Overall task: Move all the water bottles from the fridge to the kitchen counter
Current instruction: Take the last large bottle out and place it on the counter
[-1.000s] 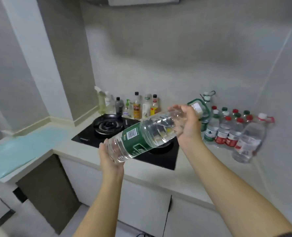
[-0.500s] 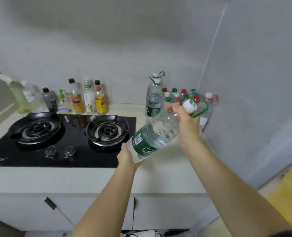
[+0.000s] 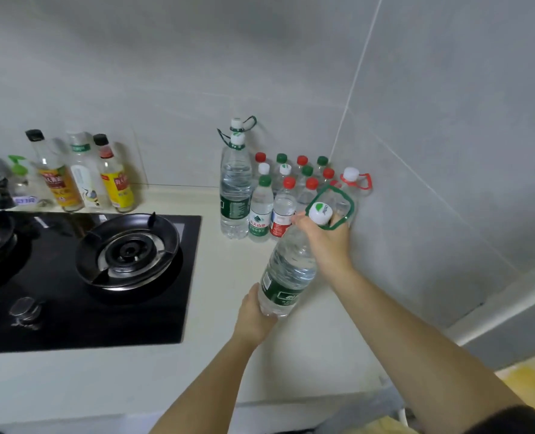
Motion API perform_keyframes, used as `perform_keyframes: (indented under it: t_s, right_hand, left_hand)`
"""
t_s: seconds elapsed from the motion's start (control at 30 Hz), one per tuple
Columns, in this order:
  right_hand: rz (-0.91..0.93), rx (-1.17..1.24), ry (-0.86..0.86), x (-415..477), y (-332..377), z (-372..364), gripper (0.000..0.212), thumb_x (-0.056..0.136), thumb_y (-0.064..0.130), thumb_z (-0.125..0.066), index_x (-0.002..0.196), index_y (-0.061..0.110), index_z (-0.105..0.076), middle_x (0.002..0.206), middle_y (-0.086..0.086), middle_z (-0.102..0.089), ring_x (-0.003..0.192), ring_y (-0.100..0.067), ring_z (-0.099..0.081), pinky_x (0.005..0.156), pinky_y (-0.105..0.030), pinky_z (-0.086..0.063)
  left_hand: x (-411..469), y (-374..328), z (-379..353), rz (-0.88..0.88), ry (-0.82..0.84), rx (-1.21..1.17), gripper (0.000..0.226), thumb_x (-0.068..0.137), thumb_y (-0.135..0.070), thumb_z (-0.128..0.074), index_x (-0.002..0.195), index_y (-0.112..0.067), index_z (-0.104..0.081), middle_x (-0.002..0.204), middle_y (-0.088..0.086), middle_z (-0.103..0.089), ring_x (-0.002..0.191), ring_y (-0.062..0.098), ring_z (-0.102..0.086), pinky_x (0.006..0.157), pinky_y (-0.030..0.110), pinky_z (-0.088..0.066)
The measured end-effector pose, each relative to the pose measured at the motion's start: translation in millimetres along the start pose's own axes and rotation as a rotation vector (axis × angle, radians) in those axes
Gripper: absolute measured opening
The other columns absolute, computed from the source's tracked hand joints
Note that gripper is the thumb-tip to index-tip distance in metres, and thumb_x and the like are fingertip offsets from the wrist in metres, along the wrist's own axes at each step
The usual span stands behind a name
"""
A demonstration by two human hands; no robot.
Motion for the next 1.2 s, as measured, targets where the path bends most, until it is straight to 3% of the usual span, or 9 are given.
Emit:
perform_keyframes:
  t_s: [0.1, 0.23, 0.37, 0.53, 0.7, 0.97, 1.2]
  right_hand:
    - [-0.020, -0.045, 0.050, 11.5, -16.2, -3.4, 0.007, 0.080, 0.005, -0.074, 0.085, 0.003, -0.070, 0.075, 0.000, -0.066, 0.065, -0.004, -0.058, 0.062, -0.015, -0.049]
    - [-0.006, -0.067, 0.091, 29.8, -25.3, -11.0, 0.008, 0.082, 0.005, -0.073, 0.084, 0.000, -0.067, 0.071, 0.000, -0.062, 0.061, -0.004, -0.055, 0.057, -0.012, -0.045]
    - [-0.006, -0.109, 0.112, 50.0, -30.5, -25.2, 0.007, 0.078, 0.003, -0.072, 0.083, 0.000, -0.068, 0.073, -0.002, -0.066, 0.067, -0.008, -0.059, 0.064, -0.020, -0.049]
    - [0.009, -0.094, 0.092, 79.9, -36.3, -24.3, 0.008, 0.078, 0.002, -0.072, 0.083, -0.001, -0.067, 0.072, -0.003, -0.064, 0.067, -0.010, -0.058, 0.063, -0.019, -0.048]
    - [0.025, -0.106, 0.064, 118.3, -42.8, -23.5, 0.017, 0.078, 0.005, -0.073, 0.088, -0.005, -0.064, 0.073, -0.003, -0.062, 0.065, -0.008, -0.055, 0.059, -0.016, -0.046]
    - [0.072, -0.109, 0.047, 157.4, -46.4, -22.6, 0.017, 0.078, 0.007, -0.073, 0.085, -0.003, -0.062, 0.072, -0.004, -0.061, 0.068, -0.012, -0.057, 0.066, -0.029, -0.048]
    - [0.096, -0.099, 0.020, 167.3, -47.3, -22.1, 0.012, 0.077, 0.003, -0.071, 0.081, -0.004, -0.063, 0.067, -0.003, -0.060, 0.061, -0.008, -0.054, 0.055, -0.019, -0.046]
  left_hand:
    - [15.7, 3.5, -9.9, 0.037, 0.030, 0.109, 0.045, 0.064, -0.032, -0.069, 0.107, -0.025, -0.058, 0.101, -0.010, -0.067, 0.093, 0.013, -0.064, 0.080, 0.035, -0.055]
    - [35.5, 7.2, -12.6, 0.085, -0.012, 0.181, 0.058, 0.054, -0.048, -0.078, 0.105, -0.031, -0.057, 0.099, -0.015, -0.066, 0.091, 0.010, -0.064, 0.079, 0.036, -0.056]
    - [52.4, 7.4, -18.6, 0.092, -0.042, 0.277, 0.068, 0.049, -0.059, -0.079, 0.106, -0.031, -0.053, 0.099, -0.014, -0.065, 0.093, 0.012, -0.063, 0.077, 0.035, -0.055]
    - [81.0, -0.8, -25.3, 0.072, -0.066, 0.318, 0.070, 0.049, -0.058, -0.081, 0.106, -0.028, -0.052, 0.101, -0.006, -0.064, 0.096, 0.019, -0.063, 0.078, 0.037, -0.055]
    - [114.3, -16.1, -32.8, 0.047, -0.073, 0.376, 0.072, 0.061, -0.044, -0.085, 0.119, -0.020, -0.051, 0.112, 0.005, -0.062, 0.104, 0.027, -0.060, 0.085, 0.040, -0.051]
    - [147.8, -27.7, -42.6, 0.024, -0.096, 0.460, 0.074, 0.066, -0.052, -0.081, 0.122, -0.016, -0.048, 0.115, 0.005, -0.060, 0.112, 0.027, -0.055, 0.089, 0.037, -0.045]
    - [162.4, -31.0, -46.3, 0.028, -0.075, 0.462, 0.080, 0.066, -0.052, -0.081, 0.127, -0.015, -0.044, 0.122, 0.006, -0.057, 0.117, 0.026, -0.052, 0.094, 0.036, -0.042]
Point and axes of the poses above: each hand's wrist, its own x-axis towards the middle knuckle, its own z-axis out of the back of the hand, y = z × x, the point moved 7 cm from there along x, towards the middle knuckle
